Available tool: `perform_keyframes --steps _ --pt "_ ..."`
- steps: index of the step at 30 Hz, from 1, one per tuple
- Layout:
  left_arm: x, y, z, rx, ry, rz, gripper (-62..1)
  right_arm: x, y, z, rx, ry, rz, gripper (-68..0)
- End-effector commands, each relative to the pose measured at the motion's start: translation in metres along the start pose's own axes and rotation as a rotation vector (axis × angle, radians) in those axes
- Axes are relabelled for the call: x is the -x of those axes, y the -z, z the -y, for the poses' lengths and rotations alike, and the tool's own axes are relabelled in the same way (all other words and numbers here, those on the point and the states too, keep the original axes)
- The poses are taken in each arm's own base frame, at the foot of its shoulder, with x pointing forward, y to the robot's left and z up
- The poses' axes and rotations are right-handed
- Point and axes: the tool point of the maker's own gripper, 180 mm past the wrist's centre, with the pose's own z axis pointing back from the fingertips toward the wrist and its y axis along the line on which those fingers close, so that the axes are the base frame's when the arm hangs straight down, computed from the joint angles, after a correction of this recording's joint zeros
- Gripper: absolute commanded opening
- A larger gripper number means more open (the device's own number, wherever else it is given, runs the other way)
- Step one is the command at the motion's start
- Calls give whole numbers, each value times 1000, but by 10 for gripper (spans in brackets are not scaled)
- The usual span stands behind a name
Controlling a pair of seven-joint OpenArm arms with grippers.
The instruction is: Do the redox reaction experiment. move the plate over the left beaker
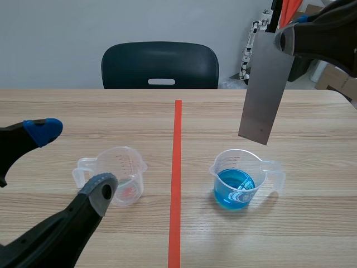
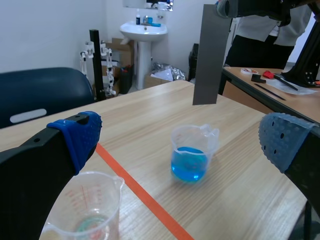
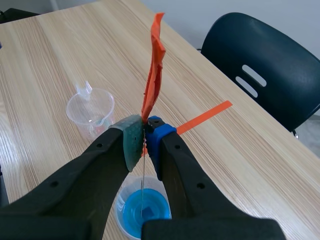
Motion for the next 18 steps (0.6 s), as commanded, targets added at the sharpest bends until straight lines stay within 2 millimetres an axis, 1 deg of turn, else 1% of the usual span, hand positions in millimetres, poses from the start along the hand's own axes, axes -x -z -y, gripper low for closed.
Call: perform_keyframes --steps 1,6,8,12,15,18 --pt "1 -3 2 -5 -17 -8 14 -11 2 -7 -27 -19 34 -669" --pt "14 -20 10 -30 -63 -85 14 -8 9 -15 -58 -8 44 -669" --pt "19 -27 12 -45 -74 -112 14 -5 13 -16 -49 -9 41 -669" --pt "30 -44 9 -113 -90 -190 14 -4 24 -17 -40 -32 33 -669" --pt "35 -56 1 -184 -73 -231 14 -8 31 -19 -51 -45 41 -669" --pt "38 -64 1 -212 -76 -253 14 -14 37 -22 -64 -64 52 -669"
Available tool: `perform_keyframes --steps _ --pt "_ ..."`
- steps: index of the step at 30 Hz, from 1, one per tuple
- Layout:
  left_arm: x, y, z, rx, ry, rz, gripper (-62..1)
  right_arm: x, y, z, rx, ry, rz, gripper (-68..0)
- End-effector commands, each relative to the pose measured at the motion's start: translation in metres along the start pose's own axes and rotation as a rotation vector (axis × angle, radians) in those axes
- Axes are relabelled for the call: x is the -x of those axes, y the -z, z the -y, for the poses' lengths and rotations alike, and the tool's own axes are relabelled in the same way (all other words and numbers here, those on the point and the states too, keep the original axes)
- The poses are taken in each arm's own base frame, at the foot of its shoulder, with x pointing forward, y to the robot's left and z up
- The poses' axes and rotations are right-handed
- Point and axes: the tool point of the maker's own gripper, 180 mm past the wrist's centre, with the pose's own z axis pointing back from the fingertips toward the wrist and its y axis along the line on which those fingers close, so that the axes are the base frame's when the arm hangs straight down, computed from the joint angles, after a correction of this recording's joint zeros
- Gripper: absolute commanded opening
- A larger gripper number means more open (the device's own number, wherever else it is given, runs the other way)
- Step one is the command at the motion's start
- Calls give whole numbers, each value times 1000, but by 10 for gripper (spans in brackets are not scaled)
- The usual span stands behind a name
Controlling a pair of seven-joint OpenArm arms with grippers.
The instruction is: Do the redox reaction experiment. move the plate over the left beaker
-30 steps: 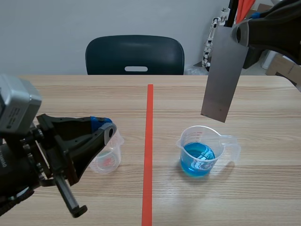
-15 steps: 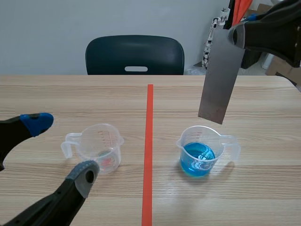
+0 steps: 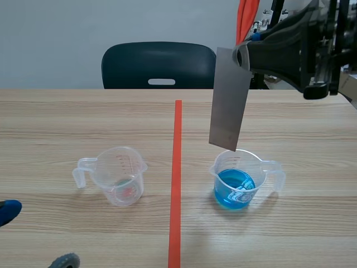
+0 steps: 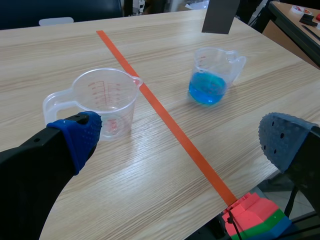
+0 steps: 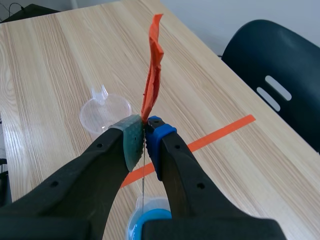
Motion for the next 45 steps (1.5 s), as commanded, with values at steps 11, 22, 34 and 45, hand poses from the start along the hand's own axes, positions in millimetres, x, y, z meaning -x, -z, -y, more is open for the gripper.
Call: perform_keyframes --steps 11,22,34,45 --pt "20 -50 -16 -192 14 143 14 -32 32 -7 -1 -59 82 -669" --pt "51 -77 20 -189 100 184 14 -37 78 -30 -24 -83 89 -669" --pt "64 -83 12 -287 188 286 14 -32 128 -44 -71 -47 75 -669" --pt "62 -89 12 -292 192 338 14 -24 162 -54 -85 -24 53 -669"
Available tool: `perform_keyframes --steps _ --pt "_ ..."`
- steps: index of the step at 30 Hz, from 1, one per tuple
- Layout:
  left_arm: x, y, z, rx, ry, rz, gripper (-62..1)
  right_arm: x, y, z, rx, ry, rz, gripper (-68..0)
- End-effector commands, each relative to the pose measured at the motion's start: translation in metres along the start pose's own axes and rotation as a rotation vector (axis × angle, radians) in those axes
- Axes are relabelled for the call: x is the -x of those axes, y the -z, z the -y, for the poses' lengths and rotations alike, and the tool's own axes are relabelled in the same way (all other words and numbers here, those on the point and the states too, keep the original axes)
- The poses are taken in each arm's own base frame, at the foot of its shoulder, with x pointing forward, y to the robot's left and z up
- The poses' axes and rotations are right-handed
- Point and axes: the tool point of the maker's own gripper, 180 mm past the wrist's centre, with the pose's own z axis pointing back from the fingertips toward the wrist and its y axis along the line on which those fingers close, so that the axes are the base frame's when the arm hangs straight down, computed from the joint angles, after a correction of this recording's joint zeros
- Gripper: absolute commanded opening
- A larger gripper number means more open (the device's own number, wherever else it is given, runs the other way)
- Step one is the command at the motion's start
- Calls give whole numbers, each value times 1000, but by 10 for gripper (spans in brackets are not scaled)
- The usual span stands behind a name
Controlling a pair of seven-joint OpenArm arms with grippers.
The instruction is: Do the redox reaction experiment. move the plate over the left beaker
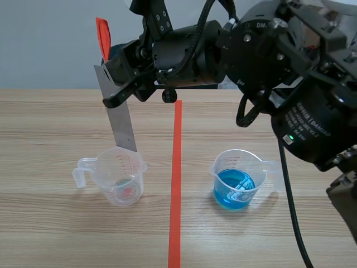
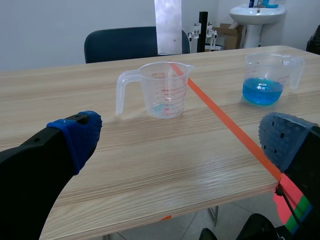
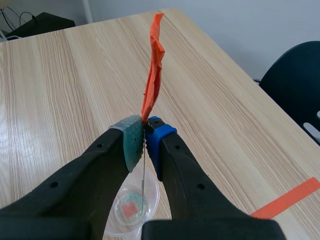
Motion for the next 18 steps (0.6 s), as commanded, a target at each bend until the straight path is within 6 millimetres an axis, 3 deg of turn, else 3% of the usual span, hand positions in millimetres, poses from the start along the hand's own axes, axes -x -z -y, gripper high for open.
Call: perform_keyframes --steps 1,12,18 --pt "-11 0 1 4 -1 46 14 -19 3 -5 -21 -38 44 -669" --pt "-10 1 1 3 0 48 14 -26 19 -46 -141 -88 61 -669" --pt "-10 1 1 3 0 51 14 -23 22 -57 -171 -93 51 -669"
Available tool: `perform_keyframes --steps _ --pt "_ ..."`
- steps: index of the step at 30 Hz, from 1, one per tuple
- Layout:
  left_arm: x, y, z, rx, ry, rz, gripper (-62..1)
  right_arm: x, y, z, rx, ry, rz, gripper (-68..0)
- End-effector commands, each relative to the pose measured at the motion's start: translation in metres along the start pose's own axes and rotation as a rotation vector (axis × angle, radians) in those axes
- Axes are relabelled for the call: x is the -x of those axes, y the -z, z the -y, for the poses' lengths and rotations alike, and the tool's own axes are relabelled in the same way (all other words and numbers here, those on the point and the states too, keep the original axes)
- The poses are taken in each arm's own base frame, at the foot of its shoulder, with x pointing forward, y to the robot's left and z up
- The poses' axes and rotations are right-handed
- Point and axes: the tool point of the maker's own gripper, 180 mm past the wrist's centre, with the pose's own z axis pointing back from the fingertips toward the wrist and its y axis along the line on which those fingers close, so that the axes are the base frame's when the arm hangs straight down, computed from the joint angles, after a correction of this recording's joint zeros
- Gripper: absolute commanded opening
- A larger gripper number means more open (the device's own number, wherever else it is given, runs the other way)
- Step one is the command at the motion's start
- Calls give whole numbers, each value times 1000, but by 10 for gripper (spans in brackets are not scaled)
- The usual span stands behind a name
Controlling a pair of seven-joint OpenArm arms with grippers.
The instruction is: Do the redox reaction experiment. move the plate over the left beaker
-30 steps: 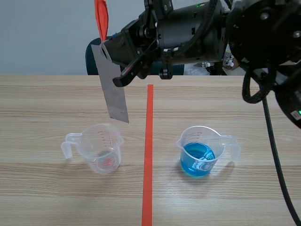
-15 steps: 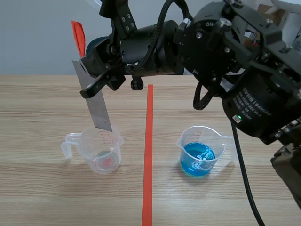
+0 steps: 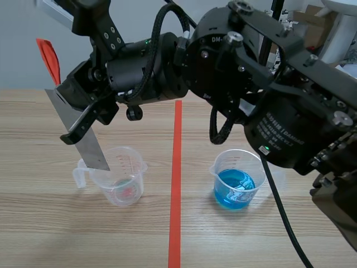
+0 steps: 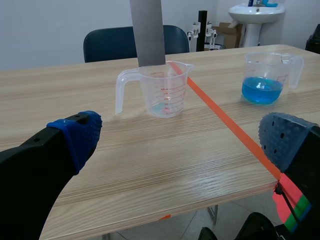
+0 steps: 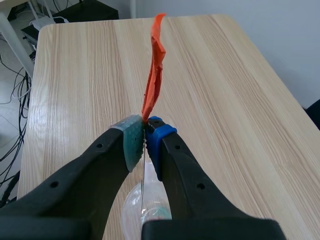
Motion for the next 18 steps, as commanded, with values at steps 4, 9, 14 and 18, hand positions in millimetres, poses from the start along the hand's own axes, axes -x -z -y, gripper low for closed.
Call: perform_keyframes --steps 4,9,14,18 --pt "-11 3 0 0 2 61 14 -18 0 0 -1 -14 47 -669" --pt "-11 5 -1 0 4 67 14 -22 -3 1 8 -18 53 -669" --pt "-11 5 -1 0 4 67 14 -43 -13 4 49 -3 78 -669" --pt "-11 5 -1 0 4 67 14 -50 -17 10 92 23 93 -669"
